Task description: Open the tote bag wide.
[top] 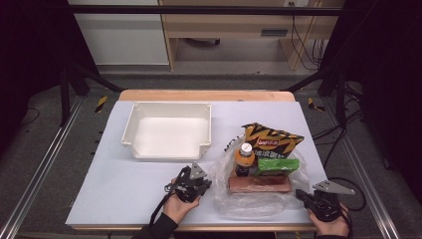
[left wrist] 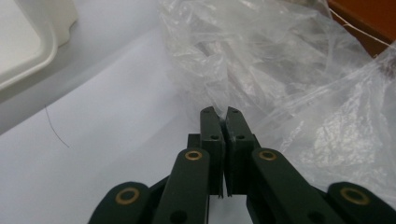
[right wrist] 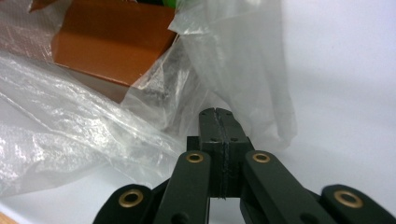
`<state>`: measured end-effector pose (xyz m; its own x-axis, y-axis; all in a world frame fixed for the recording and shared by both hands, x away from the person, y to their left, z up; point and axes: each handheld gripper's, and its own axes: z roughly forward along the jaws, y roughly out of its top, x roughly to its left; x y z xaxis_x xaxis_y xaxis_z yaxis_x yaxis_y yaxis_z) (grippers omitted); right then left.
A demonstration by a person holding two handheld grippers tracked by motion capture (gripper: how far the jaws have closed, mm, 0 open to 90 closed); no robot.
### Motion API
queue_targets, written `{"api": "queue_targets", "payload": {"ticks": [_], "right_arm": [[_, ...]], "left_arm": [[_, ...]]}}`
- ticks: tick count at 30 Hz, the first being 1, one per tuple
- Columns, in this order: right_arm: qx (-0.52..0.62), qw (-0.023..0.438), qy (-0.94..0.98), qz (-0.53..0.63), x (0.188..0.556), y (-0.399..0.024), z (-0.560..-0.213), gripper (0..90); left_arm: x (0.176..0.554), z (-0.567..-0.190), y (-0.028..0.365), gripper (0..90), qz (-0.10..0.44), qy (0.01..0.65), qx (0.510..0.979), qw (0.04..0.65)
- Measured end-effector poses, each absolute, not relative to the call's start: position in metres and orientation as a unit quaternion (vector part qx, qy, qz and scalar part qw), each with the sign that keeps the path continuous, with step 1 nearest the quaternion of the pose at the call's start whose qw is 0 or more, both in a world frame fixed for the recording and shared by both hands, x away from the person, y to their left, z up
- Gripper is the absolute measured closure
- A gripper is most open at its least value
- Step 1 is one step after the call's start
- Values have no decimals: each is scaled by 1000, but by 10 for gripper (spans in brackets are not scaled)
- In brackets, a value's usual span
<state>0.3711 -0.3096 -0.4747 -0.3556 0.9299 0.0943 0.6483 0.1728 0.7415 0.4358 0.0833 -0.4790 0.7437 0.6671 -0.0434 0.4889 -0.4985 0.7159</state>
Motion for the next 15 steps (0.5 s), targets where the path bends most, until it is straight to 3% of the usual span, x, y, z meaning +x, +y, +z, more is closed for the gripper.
{"api": "queue_targets", "payload": {"ticks": [5,11,15], "right_arm": [[524,202,739,373,369,-310,-473,900],[524,202,744,362,372,-314,-484,900],[514,211,738,382,369,-313,-477,826]], "left_arm": [[433,-480,83,832,123,331,856,377],[433,-477,90,695,127,332,844,402],[431,-469,94,581,133,332,834,420]]}}
